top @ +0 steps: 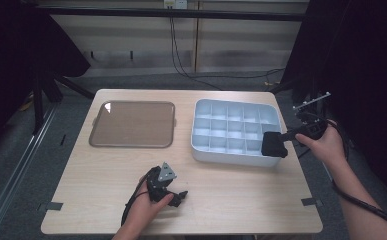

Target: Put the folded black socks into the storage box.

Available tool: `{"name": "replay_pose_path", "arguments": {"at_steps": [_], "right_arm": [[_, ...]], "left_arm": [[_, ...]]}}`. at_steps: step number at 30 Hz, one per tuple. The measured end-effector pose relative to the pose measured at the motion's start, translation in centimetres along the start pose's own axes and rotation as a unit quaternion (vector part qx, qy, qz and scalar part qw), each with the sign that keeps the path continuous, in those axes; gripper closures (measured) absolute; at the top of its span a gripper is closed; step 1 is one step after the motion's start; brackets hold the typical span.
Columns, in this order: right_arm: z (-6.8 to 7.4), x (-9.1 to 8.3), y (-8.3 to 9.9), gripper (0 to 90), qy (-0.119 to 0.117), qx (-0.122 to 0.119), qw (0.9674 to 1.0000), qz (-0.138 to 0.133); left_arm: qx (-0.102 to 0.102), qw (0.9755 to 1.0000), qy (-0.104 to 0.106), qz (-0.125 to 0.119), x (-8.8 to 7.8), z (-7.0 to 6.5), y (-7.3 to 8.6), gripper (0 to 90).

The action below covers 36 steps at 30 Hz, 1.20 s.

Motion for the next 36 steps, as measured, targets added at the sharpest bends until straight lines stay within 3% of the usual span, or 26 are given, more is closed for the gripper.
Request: {"name": "replay_pose_path", "arguments": {"at_steps": [12,23,36], "right_arm": [[1.0,-0.3,-1.3,71.4,-0.006,-0.027,0.9993,0.024],[1.3,-0.1,-1.8,81.6,-0.011,-0.046,0.9974,0.054],[2.0,-1.1,-3.0,90.0,-0.017,-0.061,0.9948,0.08]], "left_arm": [[0.003,1.0,-0.001,0.001,0.0,0.0,0.0,10.3],[0.002,1.0,-0.001,0.0,0.0,0.0,0.0,10.3],[0.002,1.0,0.0,0.002,0.0,0.0,0.0,10.3]]}}
Point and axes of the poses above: each handheld gripper's, and its own axes: x roughly forward along the jaws, y roughly out of its underside, z roughly to its left, the point moved 6 cm from there along x, roughly forward along the jaws, and after that the axes turned 5 degrees about y, right-handed, at the moved point
